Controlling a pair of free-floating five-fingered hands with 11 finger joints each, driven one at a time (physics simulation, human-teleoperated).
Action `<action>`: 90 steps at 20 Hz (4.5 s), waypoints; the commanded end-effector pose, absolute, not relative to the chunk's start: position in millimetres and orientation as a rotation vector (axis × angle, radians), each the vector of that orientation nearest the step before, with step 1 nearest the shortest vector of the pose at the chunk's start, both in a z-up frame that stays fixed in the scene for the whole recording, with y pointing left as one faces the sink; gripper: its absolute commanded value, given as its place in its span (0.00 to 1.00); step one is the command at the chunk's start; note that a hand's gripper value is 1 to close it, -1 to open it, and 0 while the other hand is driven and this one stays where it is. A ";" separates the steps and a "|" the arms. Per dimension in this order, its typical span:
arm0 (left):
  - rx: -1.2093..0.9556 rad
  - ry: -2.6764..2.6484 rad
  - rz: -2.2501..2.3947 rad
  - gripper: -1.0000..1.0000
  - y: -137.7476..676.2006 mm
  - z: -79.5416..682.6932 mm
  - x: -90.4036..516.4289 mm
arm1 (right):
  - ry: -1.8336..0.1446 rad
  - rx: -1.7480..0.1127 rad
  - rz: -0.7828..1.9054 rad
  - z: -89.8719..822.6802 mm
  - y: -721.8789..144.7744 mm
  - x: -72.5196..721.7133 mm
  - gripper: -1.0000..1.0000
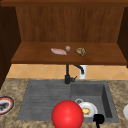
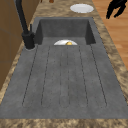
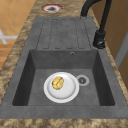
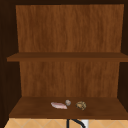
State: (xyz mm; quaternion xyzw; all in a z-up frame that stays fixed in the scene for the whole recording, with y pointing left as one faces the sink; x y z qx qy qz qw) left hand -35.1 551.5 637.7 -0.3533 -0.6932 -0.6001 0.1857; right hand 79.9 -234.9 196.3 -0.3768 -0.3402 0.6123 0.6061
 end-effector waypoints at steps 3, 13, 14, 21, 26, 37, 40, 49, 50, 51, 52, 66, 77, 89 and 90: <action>-0.994 -1.917 -1.722 0.00 518.5 674.0 -49.8 | -0.787 -0.871 1.416 196.3 -234.9 79.9 0.50; -0.877 -1.907 -1.776 0.00 463.5 702.3 -37.6 | -0.787 -0.871 1.416 196.3 -234.9 79.9 0.50; -0.874 -1.911 -1.776 0.00 456.8 701.7 -35.8 | -0.787 -0.871 1.416 196.3 -234.9 79.9 0.50; -0.857 -1.901 -1.786 0.00 412.4 697.4 -25.1 | -0.787 -0.871 1.416 196.3 -234.9 79.9 0.50; -0.815 -1.877 -1.791 0.00 380.5 697.3 -18.0 | -0.787 -0.871 1.416 196.3 -234.9 79.9 0.50; -0.686 -1.806 -1.820 0.00 312.4 700.3 1.0 | -0.787 -0.871 1.416 196.3 -234.9 79.9 0.50; -0.662 -1.784 -1.822 0.00 295.1 698.2 10.6 | -0.787 -0.871 1.416 196.3 -234.9 79.9 0.50; -0.563 -1.729 -1.839 0.00 243.8 701.1 36.9 | -0.787 -0.871 1.416 196.3 -234.9 79.9 0.50; -0.553 -1.722 -1.840 0.00 238.5 701.4 40.2 | -0.787 -0.871 1.416 196.3 -234.9 79.9 0.50; -0.544 -1.716 -1.841 0.00 233.3 701.6 43.3 | -0.787 -0.871 1.416 196.3 -234.9 79.9 0.50; -0.534 -1.710 -1.840 0.00 228.2 701.7 46.7 | -0.787 -0.871 1.416 196.3 -234.9 79.9 0.50; -0.428 -1.621 -1.835 0.00 165.8 700.6 100.3 | -0.787 -0.871 1.416 196.3 -234.9 79.9 0.50; -0.328 -1.536 -1.816 0.00 127.3 688.3 158.9 | -0.787 -0.871 1.416 196.3 -234.9 79.9 0.50; -0.177 -1.429 -1.809 0.00 89.4 660.9 221.2 | -0.787 -0.871 1.416 196.3 -234.9 79.9 0.50; -0.161 -1.419 -1.808 0.00 87.6 659.4 226.6 | -0.787 -0.871 1.416 196.3 -234.9 79.9 0.50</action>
